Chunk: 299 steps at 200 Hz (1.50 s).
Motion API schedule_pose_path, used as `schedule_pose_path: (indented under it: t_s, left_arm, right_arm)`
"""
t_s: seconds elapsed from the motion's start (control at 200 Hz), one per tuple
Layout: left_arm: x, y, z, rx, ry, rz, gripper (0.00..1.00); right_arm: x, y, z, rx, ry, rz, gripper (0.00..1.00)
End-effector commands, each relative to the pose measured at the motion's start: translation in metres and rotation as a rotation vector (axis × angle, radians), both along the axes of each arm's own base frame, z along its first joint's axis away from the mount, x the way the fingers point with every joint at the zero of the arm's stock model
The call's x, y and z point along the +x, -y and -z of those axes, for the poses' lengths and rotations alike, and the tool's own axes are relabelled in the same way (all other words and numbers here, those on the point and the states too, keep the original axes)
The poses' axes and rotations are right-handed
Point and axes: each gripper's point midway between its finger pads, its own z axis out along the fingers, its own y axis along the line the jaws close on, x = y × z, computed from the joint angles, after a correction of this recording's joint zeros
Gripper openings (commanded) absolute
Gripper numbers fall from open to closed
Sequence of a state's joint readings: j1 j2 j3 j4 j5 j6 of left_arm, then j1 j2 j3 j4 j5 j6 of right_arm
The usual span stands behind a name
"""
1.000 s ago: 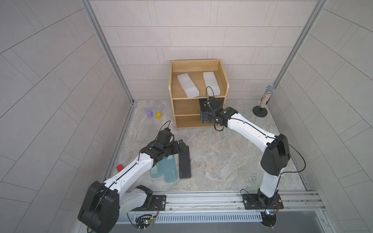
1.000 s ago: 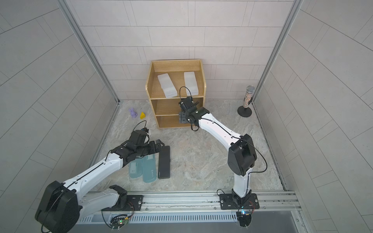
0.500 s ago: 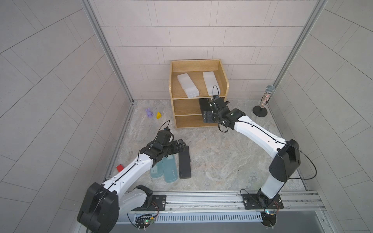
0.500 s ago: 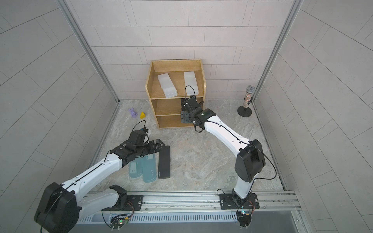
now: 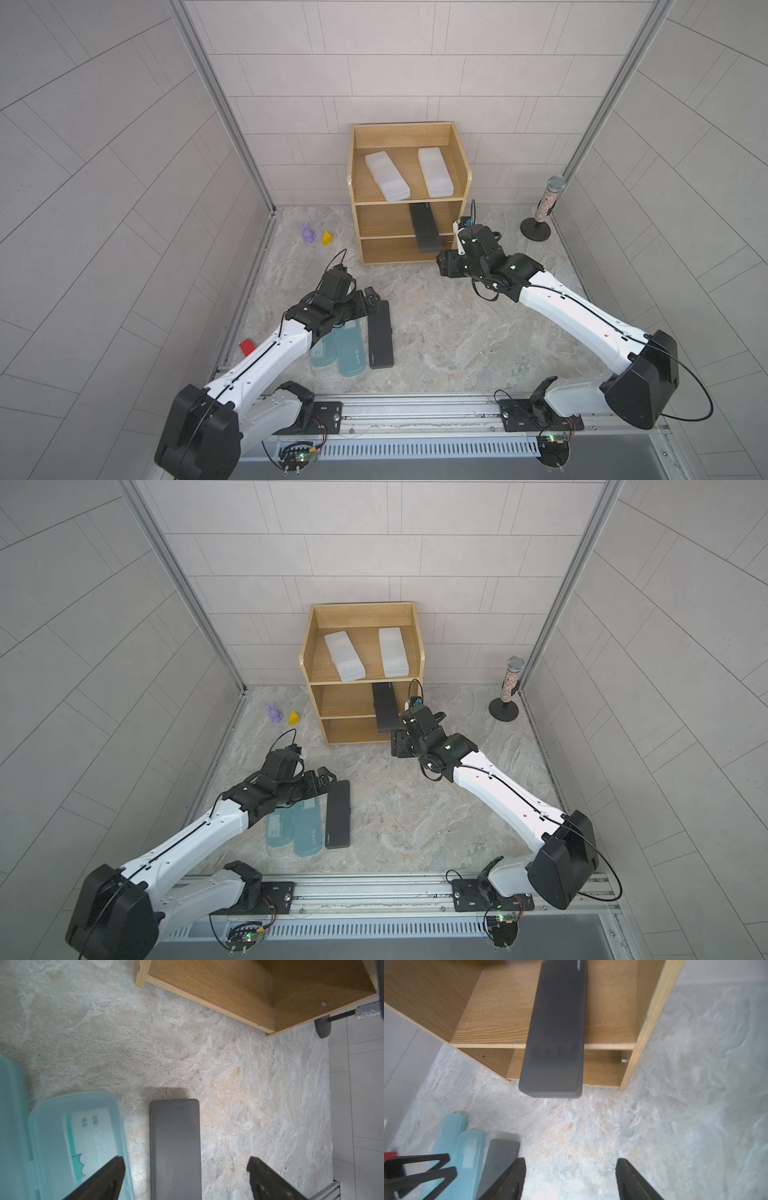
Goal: Place the pencil cases on the shelf according to color
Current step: Place the pencil case on the shelf, then move the pencil case to the center of the board.
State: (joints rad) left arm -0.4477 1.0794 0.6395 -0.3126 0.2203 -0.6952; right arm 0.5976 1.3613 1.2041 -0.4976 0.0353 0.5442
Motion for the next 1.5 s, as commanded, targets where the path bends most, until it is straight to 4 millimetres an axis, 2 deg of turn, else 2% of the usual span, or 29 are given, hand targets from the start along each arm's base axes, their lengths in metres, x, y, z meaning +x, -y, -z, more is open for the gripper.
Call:
schedule_pose_path:
  t_s: [0.0, 0.175, 0.33, 0.45, 0.62, 0.835, 0.921, 1.011, 1.141, 1.221, 1.351, 1.491]
  left_arm:
    - [-0.001, 0.003, -0.002, 0.013, -0.006, -0.007, 1.00]
    - [-0.002, 0.012, -0.001, 0.013, -0.001, 0.016, 1.00]
    - [-0.006, 0.014, 0.002, 0.030, 0.003, 0.027, 1.00]
    - [-0.008, 0.013, 0.010, 0.044, -0.019, 0.003, 1.00]
    - [-0.010, 0.018, 0.017, 0.061, -0.029, 0.022, 1.00]
    - [-0.012, 0.026, 0.022, 0.079, -0.033, 0.035, 1.00]
    - [-0.017, 0.031, 0.024, 0.092, -0.030, 0.049, 1.00]
    - [-0.021, 0.036, 0.025, 0.110, -0.026, 0.060, 1.00]
    - [-0.028, 0.036, 0.030, 0.146, -0.024, 0.060, 1.00]
    - [-0.032, 0.029, 0.032, 0.198, -0.025, 0.033, 1.00]
    - [-0.037, 0.022, 0.038, 0.256, -0.029, 0.007, 1.00]
    - [-0.041, 0.020, 0.047, 0.318, -0.042, -0.003, 1.00]
  right_arm:
    - [0.000, -0.010, 0.000, 0.056, 0.014, -0.017, 0.54]
    - [0.019, -0.033, 0.010, 0.093, -0.008, -0.061, 0.43]
    - [0.045, -0.044, 0.014, 0.097, 0.002, -0.055, 0.41]
    - [0.065, -0.045, 0.015, 0.105, 0.002, -0.043, 0.41]
    - [0.085, -0.043, 0.004, 0.123, 0.045, -0.039, 0.41]
    - [0.095, -0.045, -0.002, 0.165, 0.069, -0.047, 0.41]
    - [0.089, -0.047, -0.007, 0.196, 0.079, -0.061, 0.46]
    - [0.076, -0.041, -0.014, 0.202, 0.094, -0.061, 0.55]
    - [0.047, -0.025, -0.017, 0.211, 0.109, -0.040, 0.69]
    - [0.026, -0.014, -0.017, 0.224, 0.116, -0.030, 0.75]
    - [-0.011, 0.000, -0.007, 0.230, 0.100, -0.032, 0.80]
    - [-0.045, 0.018, 0.015, 0.198, 0.059, -0.023, 0.84]
